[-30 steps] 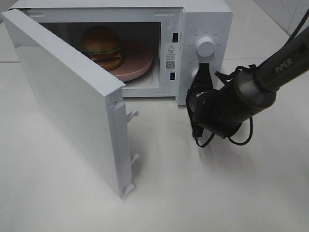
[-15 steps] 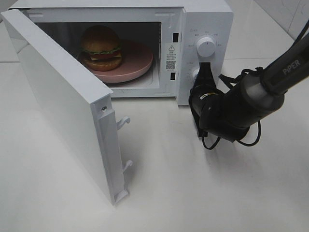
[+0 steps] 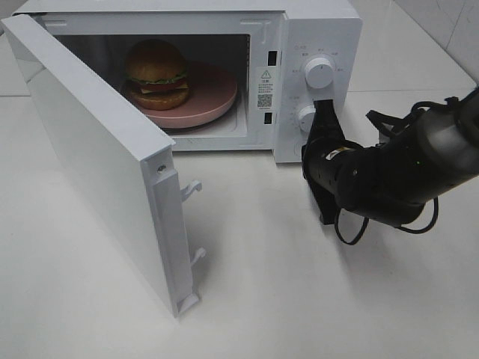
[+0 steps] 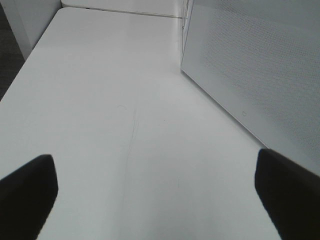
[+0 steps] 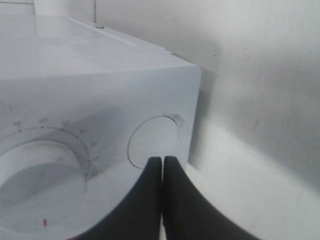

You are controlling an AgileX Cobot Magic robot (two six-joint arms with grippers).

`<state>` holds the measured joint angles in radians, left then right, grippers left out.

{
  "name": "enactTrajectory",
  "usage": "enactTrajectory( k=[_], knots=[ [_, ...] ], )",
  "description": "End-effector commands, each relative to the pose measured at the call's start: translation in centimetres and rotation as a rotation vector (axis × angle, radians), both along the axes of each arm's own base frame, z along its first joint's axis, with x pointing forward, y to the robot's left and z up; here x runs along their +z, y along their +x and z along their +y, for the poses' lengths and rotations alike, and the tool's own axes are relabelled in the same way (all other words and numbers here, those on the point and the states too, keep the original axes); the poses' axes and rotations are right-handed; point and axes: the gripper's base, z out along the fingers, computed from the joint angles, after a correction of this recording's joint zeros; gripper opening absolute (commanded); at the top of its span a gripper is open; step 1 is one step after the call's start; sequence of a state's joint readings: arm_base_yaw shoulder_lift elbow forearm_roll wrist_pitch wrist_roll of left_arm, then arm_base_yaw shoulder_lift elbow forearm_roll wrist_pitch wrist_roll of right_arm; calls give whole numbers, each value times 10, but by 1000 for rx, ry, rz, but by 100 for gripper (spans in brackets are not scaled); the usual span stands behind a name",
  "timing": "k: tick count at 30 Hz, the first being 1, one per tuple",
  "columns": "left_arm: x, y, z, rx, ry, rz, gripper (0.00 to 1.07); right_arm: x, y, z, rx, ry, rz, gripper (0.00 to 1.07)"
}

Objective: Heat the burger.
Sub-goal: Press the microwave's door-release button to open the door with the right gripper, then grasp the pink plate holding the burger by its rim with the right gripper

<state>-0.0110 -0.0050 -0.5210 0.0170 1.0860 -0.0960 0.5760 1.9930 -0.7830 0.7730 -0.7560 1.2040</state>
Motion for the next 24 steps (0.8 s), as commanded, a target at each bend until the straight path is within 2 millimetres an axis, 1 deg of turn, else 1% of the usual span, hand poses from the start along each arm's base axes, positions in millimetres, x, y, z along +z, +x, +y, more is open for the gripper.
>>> enactTrajectory(
  k=[1, 3, 5, 6, 7, 8, 10, 11, 12, 13, 14, 15, 16, 17, 19, 20, 21, 22, 23, 24],
  knots=[
    [0, -2, 0, 1, -6, -27, 100, 8, -8, -1, 52, -31, 7, 0],
    [0, -2, 0, 1, -6, -27, 100, 12, -17, -5, 79, -55, 28, 0],
    [0, -2, 0, 1, -6, -27, 100, 14, -20, -6, 94, -66, 35, 0],
    [0, -2, 0, 1, -6, -27, 100, 19, -25, -8, 133, -98, 49, 0],
    [0, -2, 0, 1, -6, -27, 100, 19, -25, -8, 133, -98, 49, 0],
    [0, -2, 0, 1, -6, -27, 100, 23, -31, -9, 188, -147, 64, 0],
    [0, -2, 0, 1, -6, -27, 100, 26, -33, -10, 222, -176, 74, 0],
    [0, -2, 0, 1, -6, -27, 100, 30, -37, -10, 294, -235, 86, 0],
    [0, -2, 0, 1, -6, -27, 100, 30, -37, -10, 294, -235, 86, 0],
    [0, -2, 0, 1, -6, -27, 100, 33, -39, -9, 338, -270, 91, 0],
    [0, -2, 0, 1, -6, -27, 100, 37, -42, -8, 424, -332, 101, 0],
    [0, -2, 0, 1, -6, -27, 100, 37, -42, -8, 424, -332, 101, 0],
    [0, -2, 0, 1, -6, -27, 100, 43, -45, -6, 505, -396, 96, 0],
    [0, -2, 0, 1, -6, -27, 100, 43, -45, -6, 505, -396, 96, 0],
    [0, -2, 0, 1, -6, -27, 100, 49, -50, -5, 618, -474, 94, 0],
    [0, -2, 0, 1, -6, -27, 100, 49, -50, -5, 618, -474, 94, 0],
    [0, -2, 0, 1, -6, -27, 100, 52, -54, -4, 692, -518, 96, 0],
    [0, -2, 0, 1, -6, -27, 100, 54, -54, -5, 729, -539, 99, 0],
    [0, -2, 0, 1, -6, -27, 100, 54, -54, -5, 729, -539, 99, 0],
    [0, -2, 0, 1, -6, -27, 100, 56, -56, -7, 808, -568, 121, 0]
  ],
)
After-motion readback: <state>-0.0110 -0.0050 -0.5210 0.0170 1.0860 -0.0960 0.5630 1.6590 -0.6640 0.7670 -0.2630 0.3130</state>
